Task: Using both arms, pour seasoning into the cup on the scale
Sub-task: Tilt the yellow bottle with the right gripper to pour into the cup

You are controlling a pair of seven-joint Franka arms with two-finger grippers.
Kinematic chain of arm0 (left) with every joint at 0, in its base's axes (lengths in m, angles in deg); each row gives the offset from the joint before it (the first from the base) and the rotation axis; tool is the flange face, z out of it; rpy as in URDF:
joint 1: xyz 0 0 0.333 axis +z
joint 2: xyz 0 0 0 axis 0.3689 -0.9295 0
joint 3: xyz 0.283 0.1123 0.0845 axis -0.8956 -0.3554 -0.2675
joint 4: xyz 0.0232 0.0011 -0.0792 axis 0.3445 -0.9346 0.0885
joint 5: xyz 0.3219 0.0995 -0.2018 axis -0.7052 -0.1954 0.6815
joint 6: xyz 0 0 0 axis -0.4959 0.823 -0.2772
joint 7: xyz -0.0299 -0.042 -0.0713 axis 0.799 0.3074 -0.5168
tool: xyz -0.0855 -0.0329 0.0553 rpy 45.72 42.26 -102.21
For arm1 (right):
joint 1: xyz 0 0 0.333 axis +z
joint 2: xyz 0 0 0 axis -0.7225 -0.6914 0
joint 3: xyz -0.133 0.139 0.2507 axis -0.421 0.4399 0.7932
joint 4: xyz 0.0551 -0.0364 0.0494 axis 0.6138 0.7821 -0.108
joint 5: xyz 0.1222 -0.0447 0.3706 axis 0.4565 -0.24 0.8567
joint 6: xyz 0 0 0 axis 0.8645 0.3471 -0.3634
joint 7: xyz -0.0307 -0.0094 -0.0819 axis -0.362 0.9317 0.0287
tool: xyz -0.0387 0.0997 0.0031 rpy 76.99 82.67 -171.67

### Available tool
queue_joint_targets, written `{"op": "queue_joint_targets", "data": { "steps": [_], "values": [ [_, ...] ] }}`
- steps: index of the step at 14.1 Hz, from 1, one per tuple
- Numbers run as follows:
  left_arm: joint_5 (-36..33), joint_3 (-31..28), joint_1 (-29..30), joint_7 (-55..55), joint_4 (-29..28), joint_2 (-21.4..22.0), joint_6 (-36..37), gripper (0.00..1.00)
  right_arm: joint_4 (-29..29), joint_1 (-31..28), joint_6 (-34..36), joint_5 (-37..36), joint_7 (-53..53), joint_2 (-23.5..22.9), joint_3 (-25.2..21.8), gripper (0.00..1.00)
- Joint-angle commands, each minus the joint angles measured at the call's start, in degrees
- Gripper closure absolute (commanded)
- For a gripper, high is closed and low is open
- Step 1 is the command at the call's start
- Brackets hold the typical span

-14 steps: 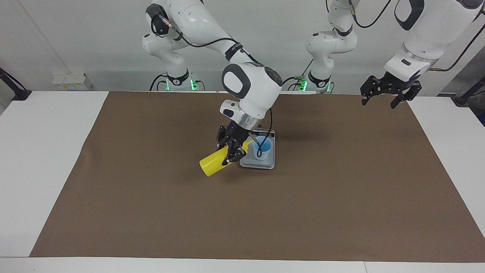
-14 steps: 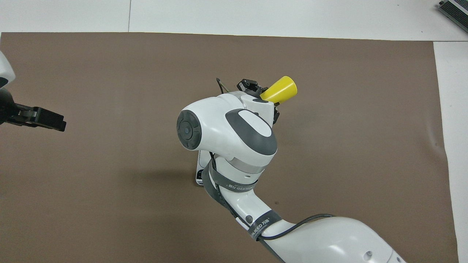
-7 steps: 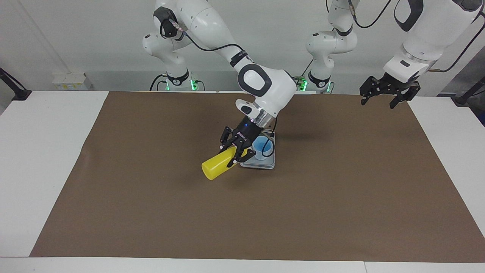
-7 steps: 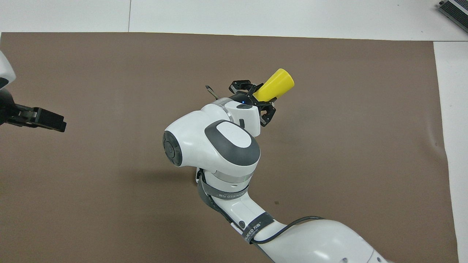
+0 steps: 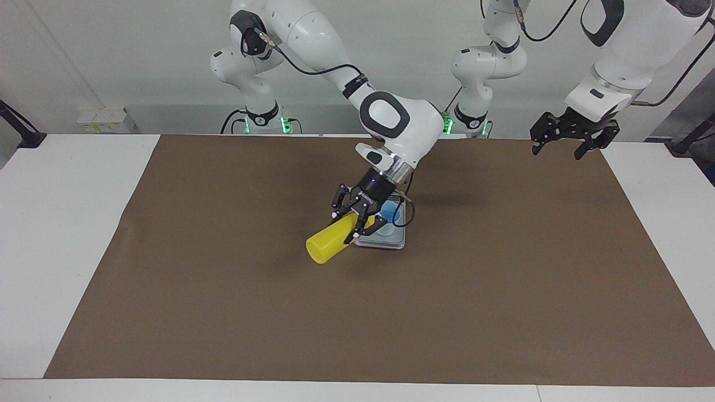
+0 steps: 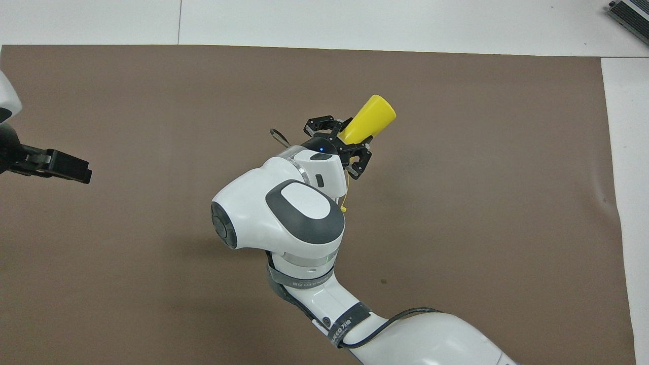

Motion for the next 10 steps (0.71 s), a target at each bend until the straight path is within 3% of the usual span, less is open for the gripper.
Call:
{"op": "queue_joint_targets", "data": {
  "steps": [1,10],
  "values": [
    [0.70,0.24,0.72,0.05,-1.30,1.30,0.37,0.00,1.81,0.17,-1.33,-4.01,-0.74,0.30,0.10,1.00],
    [0.70,0.24,0.72,0.05,-1.30,1.30,0.37,0.00,4.45,0.25,-3.45,-5.08,-0.30,0.56,0.10,1.00]
  ]
}}
